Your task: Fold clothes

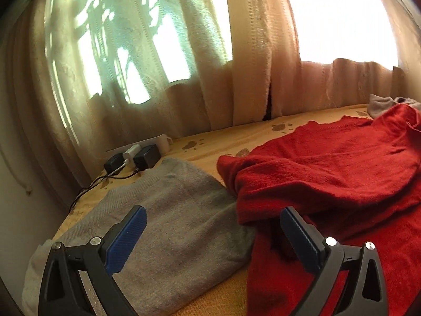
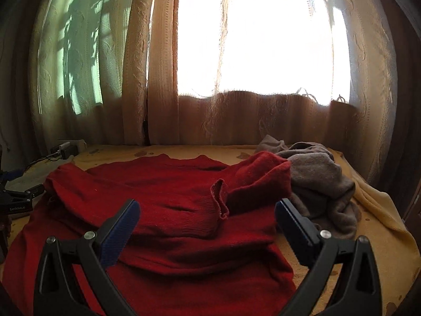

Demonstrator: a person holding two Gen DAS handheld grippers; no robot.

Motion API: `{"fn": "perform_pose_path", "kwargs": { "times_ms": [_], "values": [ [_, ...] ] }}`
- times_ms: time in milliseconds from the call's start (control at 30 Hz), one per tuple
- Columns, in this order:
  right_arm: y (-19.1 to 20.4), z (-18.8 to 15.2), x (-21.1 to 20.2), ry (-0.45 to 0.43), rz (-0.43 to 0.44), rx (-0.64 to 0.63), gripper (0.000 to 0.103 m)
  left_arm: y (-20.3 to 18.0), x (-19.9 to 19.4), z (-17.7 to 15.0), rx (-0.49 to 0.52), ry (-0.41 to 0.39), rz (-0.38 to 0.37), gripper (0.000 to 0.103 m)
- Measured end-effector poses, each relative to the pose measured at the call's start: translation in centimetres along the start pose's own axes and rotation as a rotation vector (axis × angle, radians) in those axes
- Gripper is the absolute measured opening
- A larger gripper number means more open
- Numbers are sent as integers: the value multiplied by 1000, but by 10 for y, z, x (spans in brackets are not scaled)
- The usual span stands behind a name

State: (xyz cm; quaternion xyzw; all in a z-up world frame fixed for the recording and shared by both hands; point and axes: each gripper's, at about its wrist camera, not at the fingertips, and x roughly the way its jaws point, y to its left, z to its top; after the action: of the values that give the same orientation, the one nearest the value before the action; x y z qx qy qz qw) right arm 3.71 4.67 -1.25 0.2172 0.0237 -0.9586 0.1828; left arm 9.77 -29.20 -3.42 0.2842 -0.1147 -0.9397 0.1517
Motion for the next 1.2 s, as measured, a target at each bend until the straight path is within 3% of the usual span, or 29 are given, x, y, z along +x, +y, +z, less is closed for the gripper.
{"fn": "perform_pose_path", "kwargs": {
  "times_ms": [100, 167, 233, 300, 500, 700, 867, 1033, 1100, 1200],
  "values": [
    [3, -1, 0, -3, 17, -4, 103, -14, 4, 4, 180, -12, 30, 102],
    [6, -1, -2, -8, 25, -7, 103, -17, 17, 5, 252, 43, 28, 84],
    [8, -1, -2, -12, 26, -14, 103, -14, 31, 5, 248, 102, -47, 44],
    [8, -2, -1, -7, 30, -13, 103, -12, 32, 3, 238, 107, -125, 37],
    [0, -3, 4, 13, 44, 28, 103, -8, 19, -9, 265, 48, -280, 37],
    [-7, -4, 9, 32, 57, 71, 103, -14, 31, -3, 274, 66, -244, 37],
    [-7, -4, 10, 34, 65, 71, 103, -20, 41, 8, 227, 64, -239, 36],
    [-11, -3, 9, 38, 101, 72, 102, -24, 33, 3, 200, 37, -180, 30],
    [-18, -2, 13, 57, 128, 94, 93, -19, 26, 2, 167, 18, -168, 30],
    [-28, 3, 27, 123, 182, 132, 58, -13, 22, 2, 136, 12, -162, 30]
  ]
}}
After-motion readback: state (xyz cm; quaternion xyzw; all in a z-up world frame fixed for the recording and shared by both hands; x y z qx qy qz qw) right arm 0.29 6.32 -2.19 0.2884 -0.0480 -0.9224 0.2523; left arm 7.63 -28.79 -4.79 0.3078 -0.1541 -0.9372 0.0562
